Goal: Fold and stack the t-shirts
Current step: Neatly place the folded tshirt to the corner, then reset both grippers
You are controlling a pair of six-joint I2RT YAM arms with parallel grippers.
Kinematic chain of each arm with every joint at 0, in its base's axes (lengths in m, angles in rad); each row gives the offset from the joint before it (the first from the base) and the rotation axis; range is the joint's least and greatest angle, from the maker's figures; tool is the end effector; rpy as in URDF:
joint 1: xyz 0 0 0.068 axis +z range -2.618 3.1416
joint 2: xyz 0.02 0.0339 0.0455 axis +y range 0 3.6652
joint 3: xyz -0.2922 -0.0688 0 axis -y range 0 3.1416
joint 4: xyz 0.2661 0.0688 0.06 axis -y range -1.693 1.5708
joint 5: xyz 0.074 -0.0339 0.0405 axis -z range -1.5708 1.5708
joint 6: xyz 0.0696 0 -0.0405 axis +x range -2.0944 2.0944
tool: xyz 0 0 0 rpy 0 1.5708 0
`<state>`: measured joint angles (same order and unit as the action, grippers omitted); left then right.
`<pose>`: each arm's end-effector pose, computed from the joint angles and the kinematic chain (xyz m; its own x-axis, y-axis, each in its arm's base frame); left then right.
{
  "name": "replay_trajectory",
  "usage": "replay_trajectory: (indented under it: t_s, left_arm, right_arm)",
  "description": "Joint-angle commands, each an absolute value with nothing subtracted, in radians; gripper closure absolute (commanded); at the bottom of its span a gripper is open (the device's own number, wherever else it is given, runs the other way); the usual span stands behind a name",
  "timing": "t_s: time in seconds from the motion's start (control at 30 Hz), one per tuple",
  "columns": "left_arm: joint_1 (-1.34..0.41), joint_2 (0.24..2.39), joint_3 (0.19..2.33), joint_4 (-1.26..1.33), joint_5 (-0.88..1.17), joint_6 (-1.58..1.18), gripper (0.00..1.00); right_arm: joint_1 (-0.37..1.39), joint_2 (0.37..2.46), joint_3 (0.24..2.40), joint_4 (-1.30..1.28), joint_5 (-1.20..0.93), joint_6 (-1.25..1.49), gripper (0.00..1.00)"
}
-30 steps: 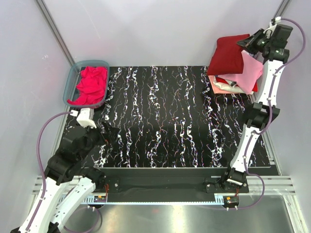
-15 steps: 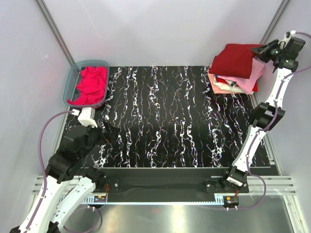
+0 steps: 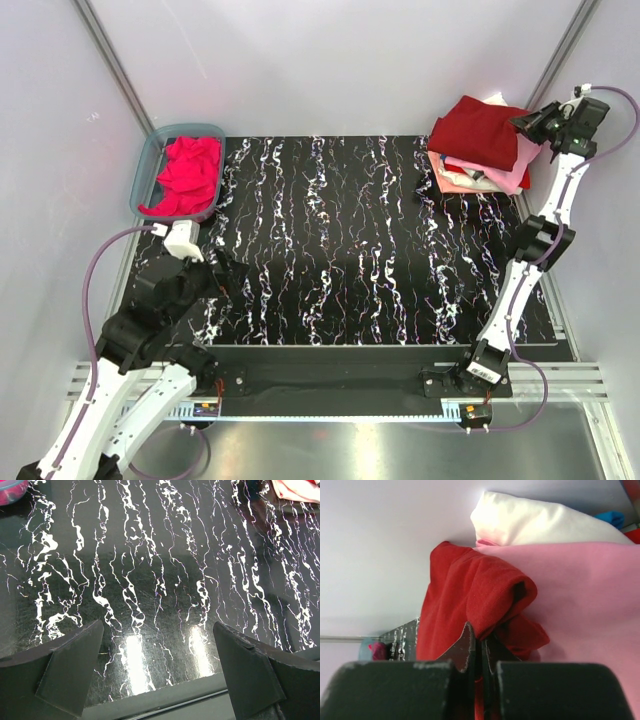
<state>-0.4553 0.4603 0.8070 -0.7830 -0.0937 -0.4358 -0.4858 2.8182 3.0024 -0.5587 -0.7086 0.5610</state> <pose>0.1088 -0.0460 0.3296 -0.4967 -0.2248 -0.8383 0.1676 0.9229 -0.3467 0.6098 -0.2708 0.2677 -0.3702 0.6523 -0.6614 0.0188 0.7171 0.6967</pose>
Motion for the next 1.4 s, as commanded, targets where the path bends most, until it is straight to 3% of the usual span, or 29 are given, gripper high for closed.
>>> replay_trajectory:
  t_s: [0.0, 0.33, 0.57, 0.67, 0.7, 0.77, 0.93, 1.2, 1.37]
  left_arm:
    - [-0.460, 0.453, 0.802, -0.735, -0.101, -0.436, 0.02]
    - [-0.460, 0.428, 0.802, -0.733, -0.101, -0.434, 0.02]
    - [-0.460, 0.411, 0.804, -0.738, -0.112, -0.436, 0.02]
    - [-0.459, 0.397, 0.805, -0.738, -0.121, -0.434, 0.02]
    - [-0.457, 0.396, 0.805, -0.738, -0.121, -0.436, 0.02]
    - [-0.456, 0.391, 0.804, -0.738, -0.121, -0.434, 0.02]
    - [-0.437, 0.382, 0.804, -0.736, -0.115, -0.431, 0.02]
    - [-0.431, 0.360, 0.801, -0.733, -0.113, -0.431, 0.01]
    - [-0.420, 0.367, 0.802, -0.730, -0.106, -0.428, 0.01]
  right_arm:
    - [-0.610, 2.916, 3.000, -0.727, -0.545, 0.634, 1.00]
    - [-0.755, 2.908, 2.872, -0.776, -0.526, 0.635, 0.98]
    - [-0.824, 2.844, 2.726, -0.795, -0.463, 0.627, 0.89]
    - [-0.857, 2.778, 2.637, -0.818, -0.394, 0.615, 0.77]
    - [-0.868, 2.734, 2.588, -0.824, -0.371, 0.611, 0.65]
    - [-0.888, 2.682, 2.528, -0.830, -0.310, 0.609, 0.53]
    - [-0.972, 2.491, 2.313, -0.790, -0.268, 0.643, 0.38]
    - [-0.965, 2.323, 2.241, -0.770, -0.319, 0.709, 0.35]
    - [-0.850, 2.240, 2.252, -0.736, -0.405, 0.768, 0.35]
